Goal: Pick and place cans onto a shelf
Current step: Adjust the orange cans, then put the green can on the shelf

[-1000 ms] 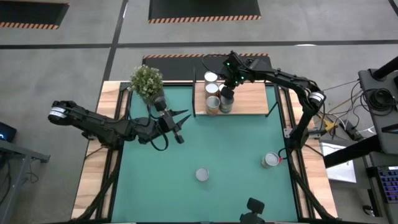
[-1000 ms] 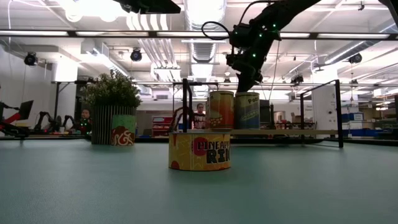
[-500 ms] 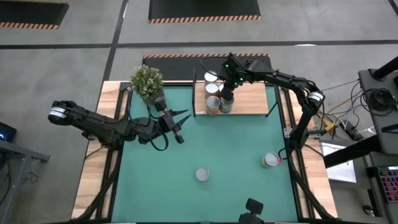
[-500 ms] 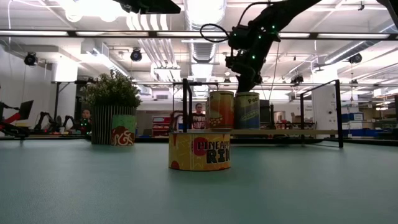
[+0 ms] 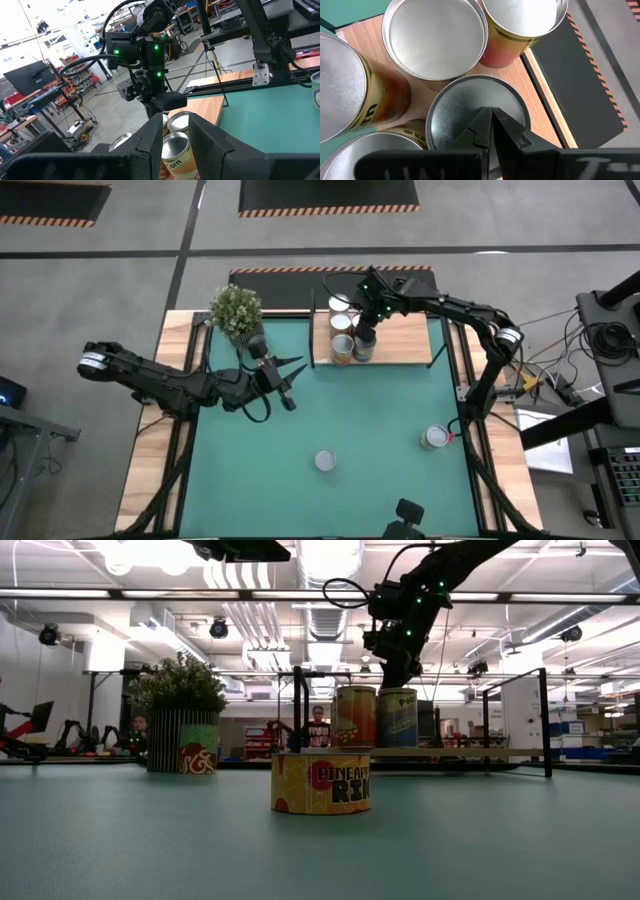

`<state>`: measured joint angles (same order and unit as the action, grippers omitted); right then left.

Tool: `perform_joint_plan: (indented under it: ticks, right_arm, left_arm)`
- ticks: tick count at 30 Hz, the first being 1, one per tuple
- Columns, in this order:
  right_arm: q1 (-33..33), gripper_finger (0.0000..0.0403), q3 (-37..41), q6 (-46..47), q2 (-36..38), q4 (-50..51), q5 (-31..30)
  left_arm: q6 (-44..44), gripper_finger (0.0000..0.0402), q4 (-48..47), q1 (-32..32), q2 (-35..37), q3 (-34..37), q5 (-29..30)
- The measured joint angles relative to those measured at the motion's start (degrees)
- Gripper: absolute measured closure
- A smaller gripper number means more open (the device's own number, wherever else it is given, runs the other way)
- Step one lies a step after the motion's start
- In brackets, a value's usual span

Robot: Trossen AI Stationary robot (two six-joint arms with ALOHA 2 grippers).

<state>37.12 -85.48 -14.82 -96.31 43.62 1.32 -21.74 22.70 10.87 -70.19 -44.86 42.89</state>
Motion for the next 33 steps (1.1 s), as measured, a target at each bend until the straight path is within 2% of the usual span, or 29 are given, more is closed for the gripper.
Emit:
perform_joint_plan:
  ticks: [11, 33]
  right_arm:
    - [0.02, 0.0394, 0.36, -0.95, 0.5, -0.25, -2.75]
    - [-0.31, 0.0394, -2.17, -1.01, 1.55, -0.17, -2.7]
  left_arm:
    - [0.01, 0.0327, 0.02, 0.02, 0.01, 0.0, -0.17]
    - [0.0, 0.0327, 0.0, 0.04, 0.02, 0.0, 0.15]
